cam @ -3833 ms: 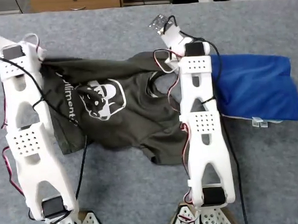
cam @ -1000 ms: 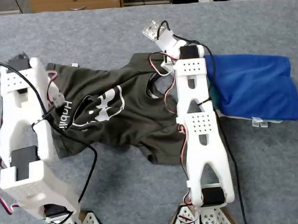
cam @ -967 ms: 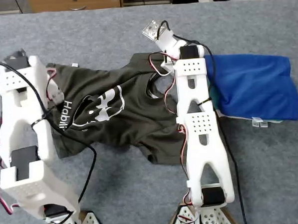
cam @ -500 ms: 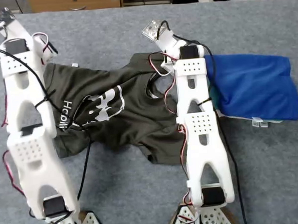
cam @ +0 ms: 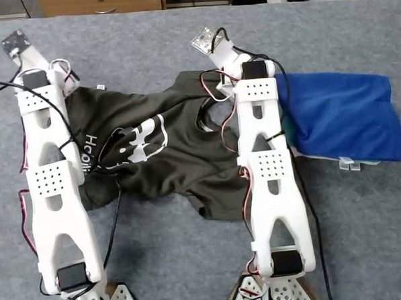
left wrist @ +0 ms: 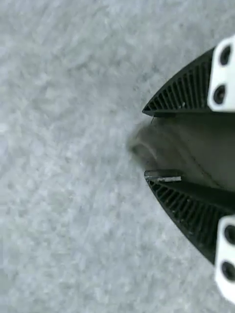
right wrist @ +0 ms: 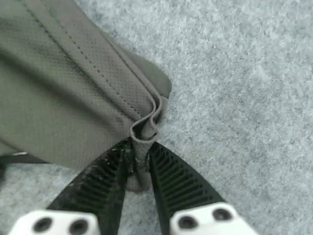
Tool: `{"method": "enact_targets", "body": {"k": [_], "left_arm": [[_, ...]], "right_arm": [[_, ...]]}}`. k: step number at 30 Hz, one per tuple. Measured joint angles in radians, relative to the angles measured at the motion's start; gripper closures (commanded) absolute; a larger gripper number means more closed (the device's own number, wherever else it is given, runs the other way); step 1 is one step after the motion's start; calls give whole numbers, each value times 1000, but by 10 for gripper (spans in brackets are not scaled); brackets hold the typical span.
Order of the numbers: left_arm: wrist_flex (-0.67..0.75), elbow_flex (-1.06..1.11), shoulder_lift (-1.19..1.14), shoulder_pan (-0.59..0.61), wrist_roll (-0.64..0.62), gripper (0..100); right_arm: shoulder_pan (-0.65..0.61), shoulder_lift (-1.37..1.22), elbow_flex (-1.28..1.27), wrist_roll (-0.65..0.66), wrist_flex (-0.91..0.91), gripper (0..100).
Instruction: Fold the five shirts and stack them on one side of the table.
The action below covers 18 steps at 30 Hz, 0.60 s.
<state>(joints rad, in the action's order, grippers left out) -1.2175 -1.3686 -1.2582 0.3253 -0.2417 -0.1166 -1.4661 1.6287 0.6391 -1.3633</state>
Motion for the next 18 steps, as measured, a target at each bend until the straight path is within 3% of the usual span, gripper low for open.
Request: {"method": "enact_targets", "body": {"k": [11, 15, 18], "left_arm": [[51, 28, -2, -2, 15, 825], [63, 63, -2, -31, 150, 895], [64, 64, -2, -54, 241, 846]], "right_arm": [[0, 0, 0, 0, 0, 997], [0, 0, 0, 0, 2, 997], [0, 0, 0, 0, 2, 997]]}}
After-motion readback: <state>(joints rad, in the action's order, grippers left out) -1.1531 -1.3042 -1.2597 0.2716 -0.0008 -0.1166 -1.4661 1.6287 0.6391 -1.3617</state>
